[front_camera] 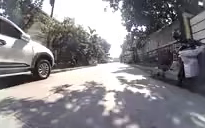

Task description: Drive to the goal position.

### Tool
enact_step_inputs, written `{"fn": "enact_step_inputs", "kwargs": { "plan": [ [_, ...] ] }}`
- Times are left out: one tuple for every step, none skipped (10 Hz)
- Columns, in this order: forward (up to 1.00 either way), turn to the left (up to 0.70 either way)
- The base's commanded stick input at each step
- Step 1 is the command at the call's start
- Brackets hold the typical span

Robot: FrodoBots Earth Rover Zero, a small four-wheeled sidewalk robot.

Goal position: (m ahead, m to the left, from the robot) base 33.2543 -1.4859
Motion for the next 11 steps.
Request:
{"fn": "enact_step_inputs", "kwargs": {
  "plan": [
    [1.00, -0.03],
    [1.00, 0.00],
    [1.00, 0.00],
    [1.00, 0.00],
    [1.00, 0.00],
    [1.00, 0.00],
    [1.00, 0.00],
    [1.00, 0.00],
    [1.00, -0.02],
    [1.00, -0.19],
    [1.00, -0.40]
  ]
}}
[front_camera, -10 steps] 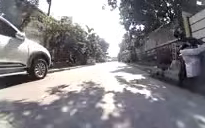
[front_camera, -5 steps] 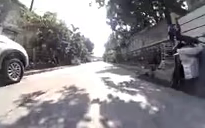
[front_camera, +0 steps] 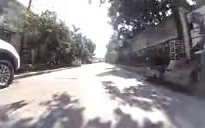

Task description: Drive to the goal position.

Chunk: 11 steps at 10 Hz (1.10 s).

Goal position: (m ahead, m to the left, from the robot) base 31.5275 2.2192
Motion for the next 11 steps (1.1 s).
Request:
{"fn": "enact_step_inputs", "kwargs": {
  "plan": [
    [1.00, -0.40],
    [1.00, -0.40],
    [1.00, -0.19],
    [1.00, 0.00],
    [1.00, 0.00],
    [1.00, 0.00],
    [1.00, 0.00],
    [1.00, 0.00],
    [1.00, 0.00],
    [1.00, 0.00],
    [1.00, 0.00]
  ]
}}
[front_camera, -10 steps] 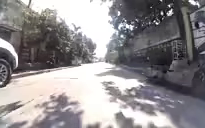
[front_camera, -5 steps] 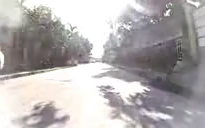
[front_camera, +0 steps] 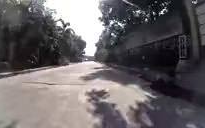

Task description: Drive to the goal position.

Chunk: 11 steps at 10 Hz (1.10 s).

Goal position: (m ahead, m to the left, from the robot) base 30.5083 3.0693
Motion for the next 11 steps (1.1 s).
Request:
{"fn": "enact_step_inputs", "kwargs": {
  "plan": [
    [1.00, 0.00],
    [1.00, 0.00],
    [1.00, 0.00],
    [1.00, 0.00],
    [1.00, 0.00],
    [1.00, 0.00],
    [1.00, 0.00],
    [1.00, 0.00],
    [1.00, 0.00],
    [1.00, 0.00],
    [1.00, 0.00]
  ]
}}
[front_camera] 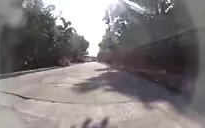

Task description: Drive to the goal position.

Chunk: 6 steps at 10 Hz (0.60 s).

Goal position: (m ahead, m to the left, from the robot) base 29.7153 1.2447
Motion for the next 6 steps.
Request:
{"fn": "enact_step_inputs", "kwargs": {
  "plan": [
    [1.00, 0.00],
    [1.00, 0.00],
    [1.00, 0.00],
    [1.00, 0.00],
    [1.00, 0.00],
    [1.00, 0.00]
  ]
}}
